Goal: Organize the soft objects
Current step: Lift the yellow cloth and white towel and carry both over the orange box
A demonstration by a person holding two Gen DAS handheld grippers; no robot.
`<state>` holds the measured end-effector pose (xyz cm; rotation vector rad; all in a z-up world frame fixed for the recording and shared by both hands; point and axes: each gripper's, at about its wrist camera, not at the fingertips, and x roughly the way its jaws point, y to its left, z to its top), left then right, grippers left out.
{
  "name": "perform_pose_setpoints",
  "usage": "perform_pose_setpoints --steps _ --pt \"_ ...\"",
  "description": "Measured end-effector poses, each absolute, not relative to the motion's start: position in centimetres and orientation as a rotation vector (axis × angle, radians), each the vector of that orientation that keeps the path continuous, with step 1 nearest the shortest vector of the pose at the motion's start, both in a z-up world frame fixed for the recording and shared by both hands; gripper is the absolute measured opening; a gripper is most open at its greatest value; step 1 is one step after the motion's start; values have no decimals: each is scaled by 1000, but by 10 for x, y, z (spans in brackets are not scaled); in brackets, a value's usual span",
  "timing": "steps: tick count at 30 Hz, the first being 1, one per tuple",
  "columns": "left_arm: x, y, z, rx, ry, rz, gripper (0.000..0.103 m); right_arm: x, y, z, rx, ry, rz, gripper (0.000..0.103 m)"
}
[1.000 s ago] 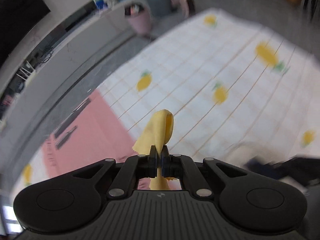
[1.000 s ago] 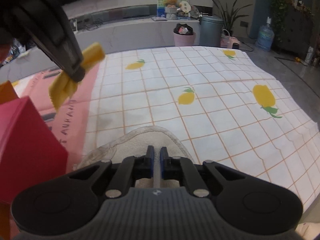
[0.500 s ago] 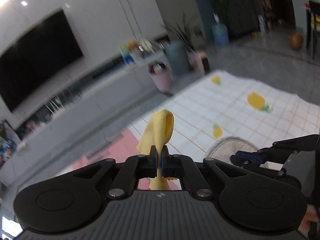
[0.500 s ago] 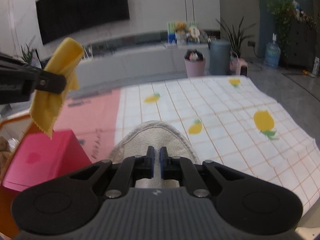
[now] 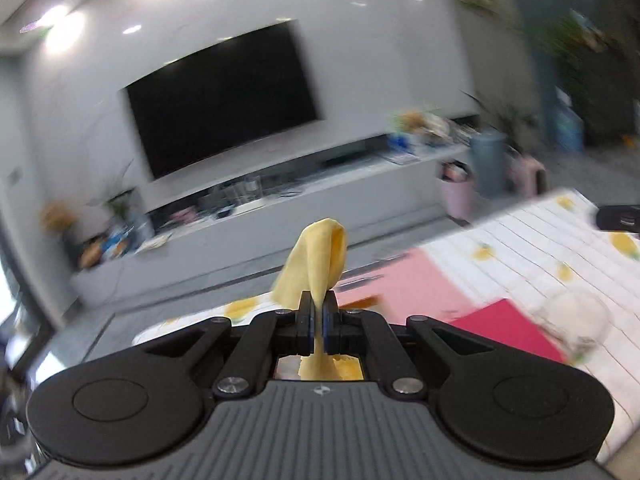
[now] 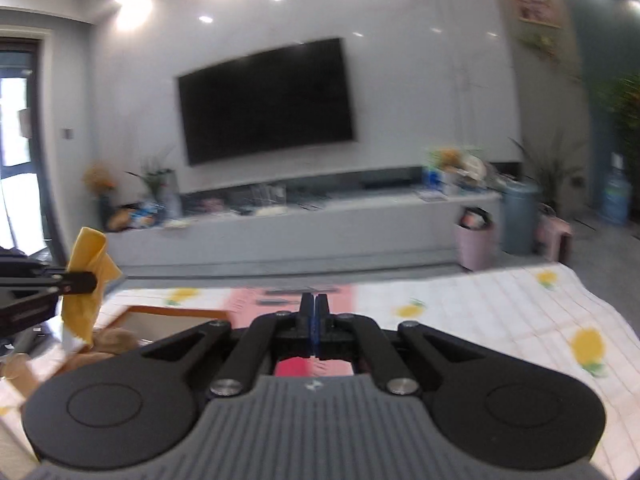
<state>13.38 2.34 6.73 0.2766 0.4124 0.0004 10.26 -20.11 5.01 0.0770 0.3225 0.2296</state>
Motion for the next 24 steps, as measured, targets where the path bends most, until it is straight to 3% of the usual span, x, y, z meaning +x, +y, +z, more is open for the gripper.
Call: perform_pose_setpoints --steps 3,5,7,8,9,14,24 --pt "132 49 54 201 494 45 4 104 -196 54 -2 351 186 0" --pt "133 65 40 97 579 40 4 116 -204 46 17 401 167 6" --pt "134 78 27 16 617 14 4 135 -214 27 44 456 166 38" --pt "134 83 21 -3 618 1 4 144 -217 15 41 487 165 66" --pt "134 85 16 -13 614 -12 4 155 -219 3 30 529 151 80" --pt "138 89 -1 -31 649 -81 3 209 -229 -54 -31 772 32 92" --pt "133 95 -10 -55 686 -101 4 259 -228 -133 -109 943 -80 100"
